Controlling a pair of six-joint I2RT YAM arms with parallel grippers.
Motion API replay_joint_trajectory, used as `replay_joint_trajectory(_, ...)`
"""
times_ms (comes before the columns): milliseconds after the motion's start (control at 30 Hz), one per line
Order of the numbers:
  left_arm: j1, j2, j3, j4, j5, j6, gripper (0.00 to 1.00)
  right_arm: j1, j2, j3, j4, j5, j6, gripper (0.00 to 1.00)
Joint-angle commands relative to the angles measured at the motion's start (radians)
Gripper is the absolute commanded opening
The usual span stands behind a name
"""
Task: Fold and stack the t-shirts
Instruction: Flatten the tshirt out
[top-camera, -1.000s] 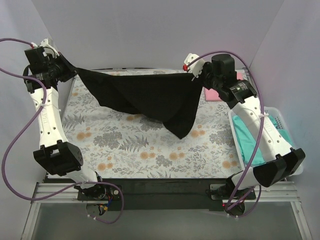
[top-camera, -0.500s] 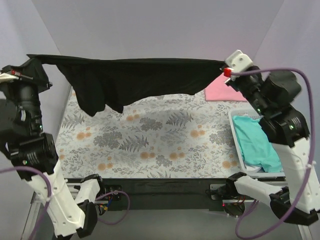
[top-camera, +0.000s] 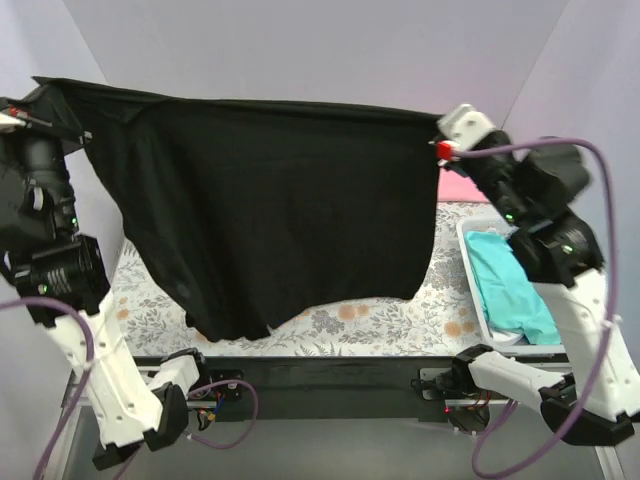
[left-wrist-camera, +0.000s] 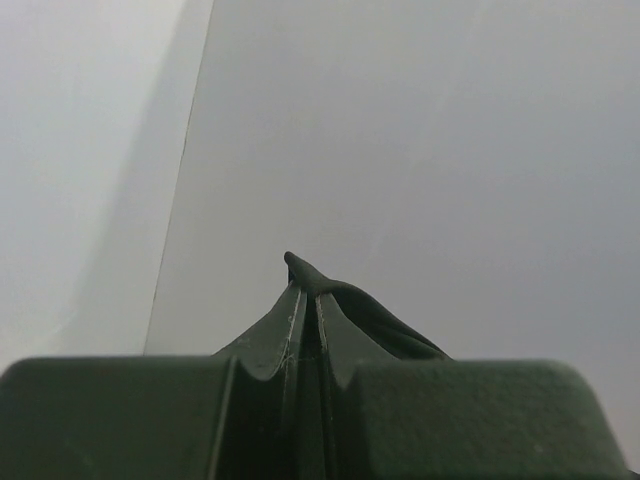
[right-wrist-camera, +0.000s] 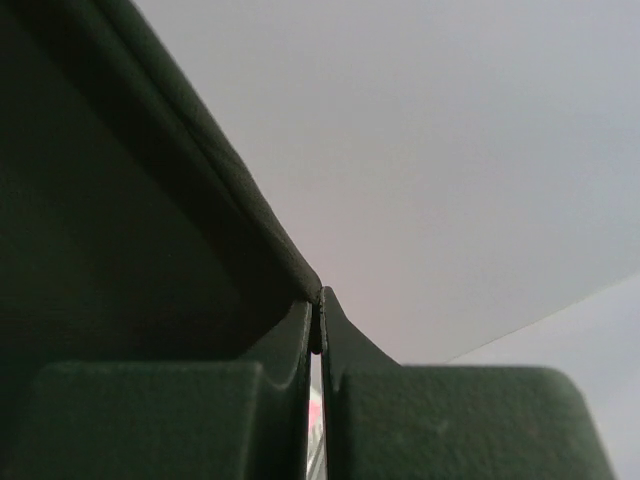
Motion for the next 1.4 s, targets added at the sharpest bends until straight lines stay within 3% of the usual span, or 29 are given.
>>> replay_joint_trajectory(0,0.009,0.096,-0.103,-0.022,0.029,0.055,0.0,-0.013,0.06,-0.125,0.067,0.102,-0.065,0.01)
replay_joint_trajectory(233,0.003,0.24,-0.384,0.039,0.115,-0.02,0.0,-0.048,0.267,-0.346,0.259,0.063,-0.074,0.01)
replay_joint_trajectory(433,-0.103,0.607,-0.325,0.12,0.1,-0.026,0.0,-0.091,0.622,-0.251,0.341,0.056,-0.039,0.01)
replay_joint_trajectory(467,-0.127,0.671,-0.295,0.132,0.098,-0.029,0.05,-0.091,0.675,-0.217,0.339,0.075,-0.035,0.16)
replay_joint_trajectory(500,-0.133,0.732,-0.256,0.129,0.097,-0.031,0.21,-0.091,0.773,-0.133,0.322,0.117,-0.022,0.35)
replay_joint_trajectory(567,-0.137,0.915,-0.085,0.093,0.095,-0.069,0.32,-0.101,0.856,-0.033,0.275,0.15,0.018,0.73)
replay_joint_trajectory(600,-0.135,0.965,-0.013,0.071,0.089,-0.074,0.39,-0.117,0.907,0.061,0.22,0.156,0.043,0.83)
replay_joint_trajectory(667,-0.132,1.069,0.137,-0.007,0.096,-0.077,0.46,-0.134,0.93,0.123,0.154,0.141,0.106,0.86)
replay_joint_trajectory(733,-0.129,1.066,0.144,-0.021,0.109,-0.075,0.6,-0.151,0.895,0.101,0.108,0.105,0.118,0.87)
replay_joint_trajectory(867,-0.13,0.89,-0.089,0.043,0.147,-0.022,0.64,-0.154,0.774,-0.036,0.028,0.006,0.092,0.87)
replay_joint_trajectory(1000,-0.129,0.784,-0.256,-0.016,0.224,0.114,0.62,-0.151,0.716,-0.096,-0.112,-0.146,0.09,0.86)
replay_joint_trajectory(1067,-0.129,0.761,-0.312,-0.058,0.285,0.214,0.59,-0.149,0.722,-0.097,-0.167,-0.174,0.101,0.8)
replay_joint_trajectory(1233,-0.129,0.812,-0.332,-0.101,0.349,0.236,0.33,-0.14,0.812,-0.027,-0.222,-0.234,0.168,0.53)
replay_joint_trajectory(1267,-0.135,0.835,-0.318,-0.122,0.354,0.206,0.32,-0.137,0.827,-0.018,-0.225,-0.237,0.182,0.47)
replay_joint_trajectory(1367,-0.161,0.924,-0.252,-0.159,0.336,0.173,0.39,-0.122,0.869,-0.001,-0.236,-0.243,0.207,0.41)
